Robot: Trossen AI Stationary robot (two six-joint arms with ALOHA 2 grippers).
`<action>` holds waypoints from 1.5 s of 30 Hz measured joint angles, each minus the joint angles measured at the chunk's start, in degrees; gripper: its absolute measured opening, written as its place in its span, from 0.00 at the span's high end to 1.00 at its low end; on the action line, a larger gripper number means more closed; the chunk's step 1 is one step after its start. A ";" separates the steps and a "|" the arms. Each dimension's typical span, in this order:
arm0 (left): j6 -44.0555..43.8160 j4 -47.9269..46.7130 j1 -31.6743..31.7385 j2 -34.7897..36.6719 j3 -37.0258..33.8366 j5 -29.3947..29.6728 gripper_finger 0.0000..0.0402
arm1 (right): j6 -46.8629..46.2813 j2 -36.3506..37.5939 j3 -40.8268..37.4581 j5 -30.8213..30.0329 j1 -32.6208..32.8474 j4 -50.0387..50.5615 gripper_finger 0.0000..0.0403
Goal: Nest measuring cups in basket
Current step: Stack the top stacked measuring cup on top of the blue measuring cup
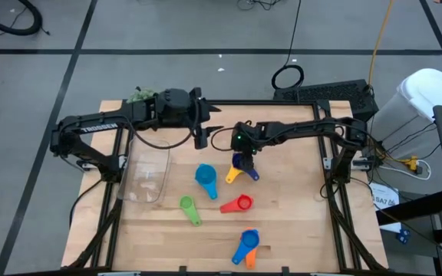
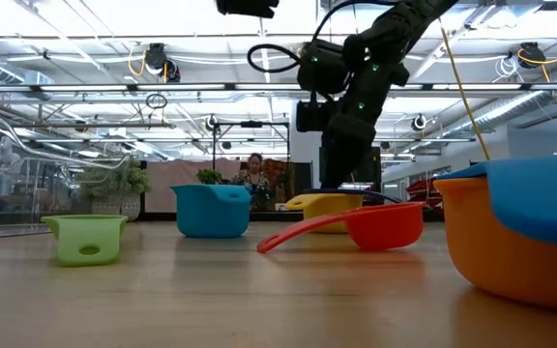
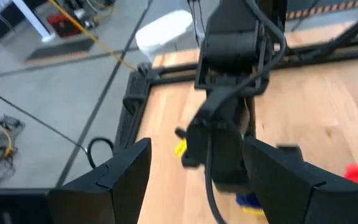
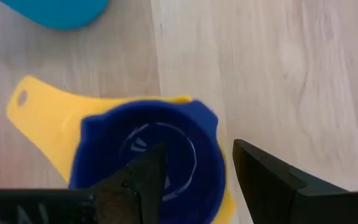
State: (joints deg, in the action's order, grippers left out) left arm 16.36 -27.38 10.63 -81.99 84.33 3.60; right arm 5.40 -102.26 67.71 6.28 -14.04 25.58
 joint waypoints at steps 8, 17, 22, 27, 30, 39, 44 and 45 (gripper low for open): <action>-1.81 -6.57 -0.36 1.54 -0.01 0.57 0.36 | 0.18 0.00 -4.10 -0.07 0.02 -0.82 0.65; -4.34 -11.53 -0.70 4.79 0.00 5.23 0.36 | 3.98 0.69 -4.64 -1.58 0.23 -1.77 0.93; -6.20 -13.85 -1.12 7.06 -0.02 8.45 0.36 | 7.87 2.54 0.09 -5.38 1.84 0.39 0.93; -7.54 -16.12 -1.01 10.49 0.03 10.44 0.36 | 10.19 3.17 8.75 -6.26 4.87 1.49 0.93; -8.20 -18.17 -1.03 12.57 0.02 11.96 0.36 | 11.17 2.46 14.47 -6.18 6.85 1.61 0.93; -12.18 -21.14 -2.25 17.03 0.02 12.47 0.36 | 13.41 -8.47 28.70 -5.05 10.09 9.37 0.93; -13.54 -24.10 -4.77 18.15 0.01 13.16 0.36 | 15.06 -16.55 39.75 -4.80 10.73 16.26 0.93; -13.95 -24.28 -5.36 18.28 0.00 13.43 0.36 | 15.28 -17.86 42.27 -4.75 10.73 17.69 0.93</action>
State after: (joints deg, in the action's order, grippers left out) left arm 2.41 -51.66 5.27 -63.71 84.33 17.03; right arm 20.68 -120.12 109.98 1.53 -3.31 43.28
